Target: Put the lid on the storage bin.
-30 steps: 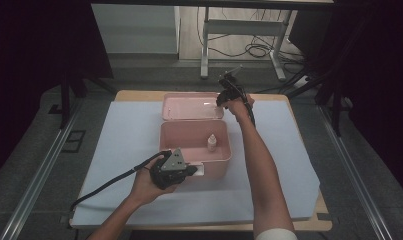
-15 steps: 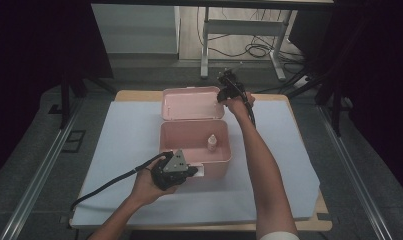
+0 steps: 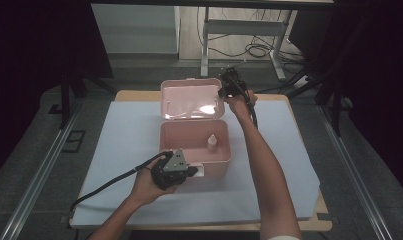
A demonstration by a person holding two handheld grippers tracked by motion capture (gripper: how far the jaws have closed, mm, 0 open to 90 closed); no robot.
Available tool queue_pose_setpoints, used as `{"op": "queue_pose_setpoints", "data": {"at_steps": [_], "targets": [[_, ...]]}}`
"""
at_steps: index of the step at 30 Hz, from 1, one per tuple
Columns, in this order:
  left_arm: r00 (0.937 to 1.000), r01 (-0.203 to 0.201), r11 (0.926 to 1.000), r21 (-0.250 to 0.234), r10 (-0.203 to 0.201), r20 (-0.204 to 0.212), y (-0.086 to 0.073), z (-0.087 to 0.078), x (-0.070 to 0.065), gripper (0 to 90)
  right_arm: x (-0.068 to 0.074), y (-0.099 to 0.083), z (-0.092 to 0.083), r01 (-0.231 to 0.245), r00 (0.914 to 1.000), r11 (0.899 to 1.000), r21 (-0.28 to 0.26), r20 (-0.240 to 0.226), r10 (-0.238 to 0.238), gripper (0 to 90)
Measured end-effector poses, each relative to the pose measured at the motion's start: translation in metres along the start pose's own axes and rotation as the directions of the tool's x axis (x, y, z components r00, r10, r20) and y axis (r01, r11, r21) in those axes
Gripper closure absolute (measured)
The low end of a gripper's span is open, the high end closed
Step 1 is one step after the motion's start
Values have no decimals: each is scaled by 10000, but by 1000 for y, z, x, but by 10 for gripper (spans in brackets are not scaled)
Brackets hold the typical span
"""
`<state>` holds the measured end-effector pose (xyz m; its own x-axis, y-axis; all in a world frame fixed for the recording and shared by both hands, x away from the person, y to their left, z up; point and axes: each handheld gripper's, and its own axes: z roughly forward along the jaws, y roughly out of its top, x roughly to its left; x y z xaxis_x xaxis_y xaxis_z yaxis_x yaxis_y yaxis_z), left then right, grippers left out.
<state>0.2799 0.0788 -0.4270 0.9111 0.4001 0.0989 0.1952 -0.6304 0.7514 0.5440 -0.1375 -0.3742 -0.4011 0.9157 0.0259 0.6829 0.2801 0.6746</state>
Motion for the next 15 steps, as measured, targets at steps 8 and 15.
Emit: {"op": "queue_pose_setpoints", "data": {"at_steps": [8, 15], "targets": [[10000, -25, 10000, 39, 25, 0, 0, 0, 0, 900, 5, -2, -14, 216, 9994, 9978, -630, 278, -199, 842], [10000, 27, 10000, 48, -27, 3, 0, 0, -1, 900, 11, -2, -24, 481, 9977, 9932, -1062, 529, -427, 849]]}}
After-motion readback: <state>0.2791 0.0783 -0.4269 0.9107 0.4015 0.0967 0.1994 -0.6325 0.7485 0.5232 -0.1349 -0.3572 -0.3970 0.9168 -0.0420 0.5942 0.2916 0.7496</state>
